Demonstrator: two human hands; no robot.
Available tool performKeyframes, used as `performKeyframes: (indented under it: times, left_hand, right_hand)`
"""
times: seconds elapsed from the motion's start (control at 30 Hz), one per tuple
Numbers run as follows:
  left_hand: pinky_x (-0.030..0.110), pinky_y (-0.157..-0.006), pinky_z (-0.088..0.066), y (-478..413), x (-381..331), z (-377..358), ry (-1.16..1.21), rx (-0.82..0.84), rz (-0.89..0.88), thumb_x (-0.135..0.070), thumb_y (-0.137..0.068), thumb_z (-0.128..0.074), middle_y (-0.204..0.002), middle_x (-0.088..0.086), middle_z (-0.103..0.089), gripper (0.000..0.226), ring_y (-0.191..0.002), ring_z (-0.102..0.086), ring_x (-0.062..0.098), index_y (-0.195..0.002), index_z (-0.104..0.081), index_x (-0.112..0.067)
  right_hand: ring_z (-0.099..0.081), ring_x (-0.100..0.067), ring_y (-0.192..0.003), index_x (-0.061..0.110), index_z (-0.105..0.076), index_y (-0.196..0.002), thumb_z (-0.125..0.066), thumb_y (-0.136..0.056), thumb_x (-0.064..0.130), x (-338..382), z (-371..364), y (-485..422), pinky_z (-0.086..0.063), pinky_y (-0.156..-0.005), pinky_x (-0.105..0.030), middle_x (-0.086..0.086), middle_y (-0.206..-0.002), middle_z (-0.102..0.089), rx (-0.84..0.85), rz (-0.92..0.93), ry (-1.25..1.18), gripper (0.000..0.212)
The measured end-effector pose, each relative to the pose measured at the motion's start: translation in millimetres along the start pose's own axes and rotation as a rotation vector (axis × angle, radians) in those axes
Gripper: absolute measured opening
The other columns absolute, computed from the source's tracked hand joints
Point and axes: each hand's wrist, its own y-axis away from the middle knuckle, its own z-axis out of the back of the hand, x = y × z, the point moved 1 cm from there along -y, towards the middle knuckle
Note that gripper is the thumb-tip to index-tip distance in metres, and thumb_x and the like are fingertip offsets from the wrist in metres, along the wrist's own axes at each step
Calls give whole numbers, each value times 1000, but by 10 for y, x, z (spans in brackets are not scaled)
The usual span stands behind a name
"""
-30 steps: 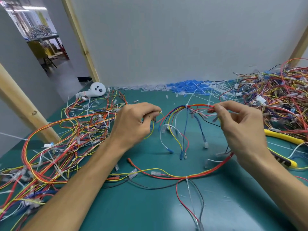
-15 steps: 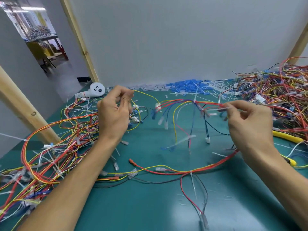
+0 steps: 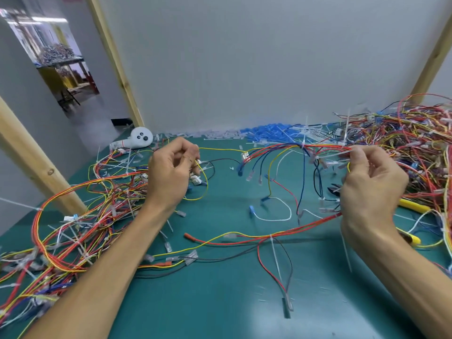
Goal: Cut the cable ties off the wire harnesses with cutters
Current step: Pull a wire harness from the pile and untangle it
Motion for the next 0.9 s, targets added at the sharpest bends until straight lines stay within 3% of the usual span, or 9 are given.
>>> performKeyframes:
  times: [0.13, 0.23, 0.3, 0.4, 0.5, 0.6, 0.67, 0.77, 0.9]
  left_hand:
    - [20, -42, -31, 48, 27, -98, 67, 329, 104, -20, -95, -64, -53, 0, -55, 21, -43, -45, 11, -96, -69, 1]
    - [24, -50, -28, 76, 96, -130, -228, 580, 83, -14, -94, -75, -51, -8, -38, 14, -47, -31, 11, -107, -72, -12]
    - [20, -49, -26, 97, 113, -141, -234, 635, 128, -9, -96, -71, -50, -11, -33, 16, -47, -26, 9, -112, -70, -10]
    - [18, -47, -23, 73, 72, -114, -173, 579, 196, -2, -100, -62, -50, -8, -39, 9, -46, -27, 6, -98, -71, -2]
    - [19, -50, -25, 21, 41, -84, -90, 521, 215, -6, -104, -55, -58, 9, -42, 25, -49, -32, 12, -84, -68, 2]
    - [30, -55, -31, 33, 27, -61, -169, 449, 151, -7, -102, -61, -56, 10, -48, 19, -54, -40, 20, -88, -69, 1]
    - [31, -59, -36, 30, 64, -72, -298, 402, 90, -7, -100, -64, -55, 4, -57, 16, -54, -47, 18, -86, -71, -7]
    - [32, -58, -34, 22, 68, -56, -374, 315, 39, -12, -100, -64, -55, -1, -54, 23, -54, -43, 10, -78, -72, -13]
    - [20, -56, -30, 9, 74, -17, -434, 254, -54, -18, -99, -68, -59, -2, -50, 30, -55, -42, 6, -70, -71, -10]
  right_hand:
    - [-34, -3, -47, 20, -74, -77, -62, -101, 17, -89, -57, 40, -27, -47, -26, 15, -50, -51, 266, -40, 112, 27]
    - [-34, -9, -50, 20, -74, -81, -60, -103, 21, -65, -41, 42, -25, -50, -32, 11, -55, -51, 156, 4, 97, 26]
    - [-34, -6, -51, 22, -69, -82, -58, -105, 23, -34, -8, 25, -26, -49, -27, 15, -54, -51, 93, 60, 57, 26]
    - [-36, -3, -48, 25, -70, -79, -59, -105, 18, -15, -48, 73, -25, -47, -18, 19, -53, -54, 228, 57, 112, 29]
    - [-42, -5, -58, 15, -71, -90, -55, -108, 19, 9, -16, 96, -31, -54, -22, 14, -64, -53, 74, 133, 19, 24]
    - [-40, -7, -55, 23, -68, -82, -55, -108, 18, 22, -46, 92, -32, -54, -32, 13, -58, -50, 181, 81, 34, 30]
    - [-37, -17, -56, 27, -63, -79, -53, -109, 23, -24, -2, 70, -28, -52, -41, 11, -59, -45, 116, 84, -37, 32]
    - [-41, -8, -55, 31, -63, -68, -52, -107, 21, -39, 2, 19, -32, -54, -32, 17, -54, -51, 131, 52, 33, 42]
    - [-43, -13, -60, 24, -54, -69, -50, -105, 32, -86, 94, -144, -38, -62, -42, 10, -59, -51, 1, 53, 156, 37]
